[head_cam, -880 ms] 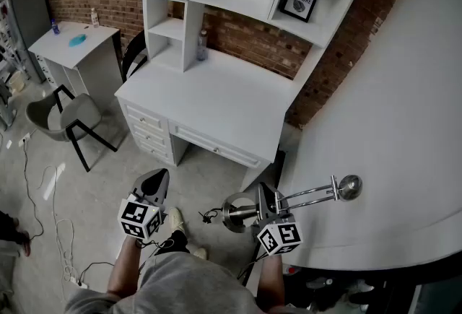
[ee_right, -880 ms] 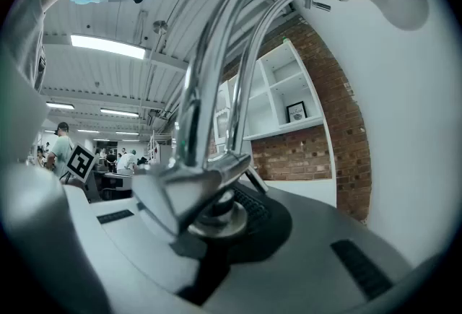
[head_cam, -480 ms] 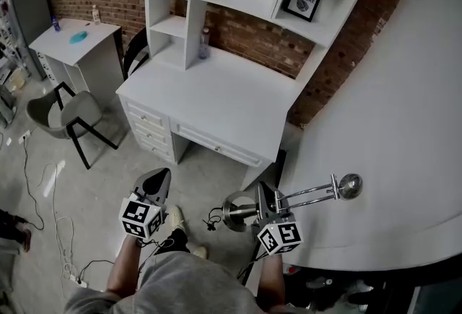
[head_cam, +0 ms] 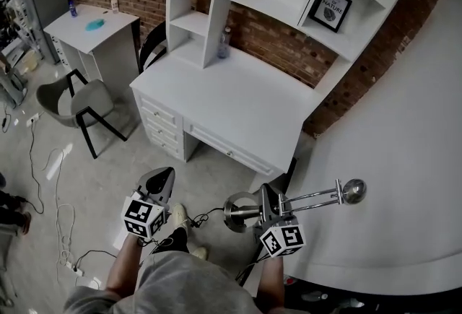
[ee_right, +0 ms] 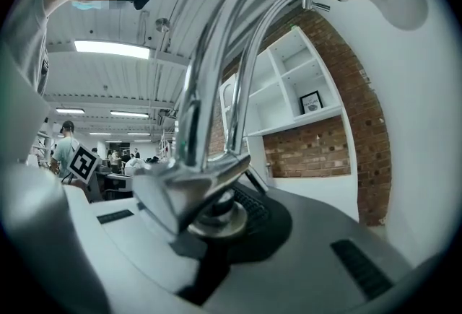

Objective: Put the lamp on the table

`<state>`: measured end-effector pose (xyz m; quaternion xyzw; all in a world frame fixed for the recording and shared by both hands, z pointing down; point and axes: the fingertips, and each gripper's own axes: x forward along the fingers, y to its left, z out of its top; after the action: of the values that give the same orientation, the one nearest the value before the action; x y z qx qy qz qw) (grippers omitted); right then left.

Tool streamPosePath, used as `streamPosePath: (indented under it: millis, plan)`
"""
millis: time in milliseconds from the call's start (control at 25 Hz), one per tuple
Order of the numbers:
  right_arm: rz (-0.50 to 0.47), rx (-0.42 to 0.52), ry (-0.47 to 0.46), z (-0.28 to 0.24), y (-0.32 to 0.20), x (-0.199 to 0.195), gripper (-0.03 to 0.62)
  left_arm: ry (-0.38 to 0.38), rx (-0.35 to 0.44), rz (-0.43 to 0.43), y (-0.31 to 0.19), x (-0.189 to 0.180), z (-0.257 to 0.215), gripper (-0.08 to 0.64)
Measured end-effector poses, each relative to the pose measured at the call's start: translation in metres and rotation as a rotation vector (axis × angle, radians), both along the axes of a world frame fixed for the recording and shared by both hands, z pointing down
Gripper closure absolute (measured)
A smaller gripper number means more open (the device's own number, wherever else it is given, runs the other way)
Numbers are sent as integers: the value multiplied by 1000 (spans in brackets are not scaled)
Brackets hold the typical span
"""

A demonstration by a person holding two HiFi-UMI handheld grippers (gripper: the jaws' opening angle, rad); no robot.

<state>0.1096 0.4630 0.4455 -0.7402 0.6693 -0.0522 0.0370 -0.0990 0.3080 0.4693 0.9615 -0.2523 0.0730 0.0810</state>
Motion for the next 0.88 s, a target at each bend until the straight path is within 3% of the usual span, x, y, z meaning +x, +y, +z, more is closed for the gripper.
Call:
streamPosePath:
  millis: [520, 880]
  plan:
    - [-103, 19, -38, 7, -108, 12, 574, -22, -19, -102, -91, -2, 4, 557]
    - [-141, 12, -4, -4, -185, 12, 574, -15, -16, -139, -156, -7, 1, 557]
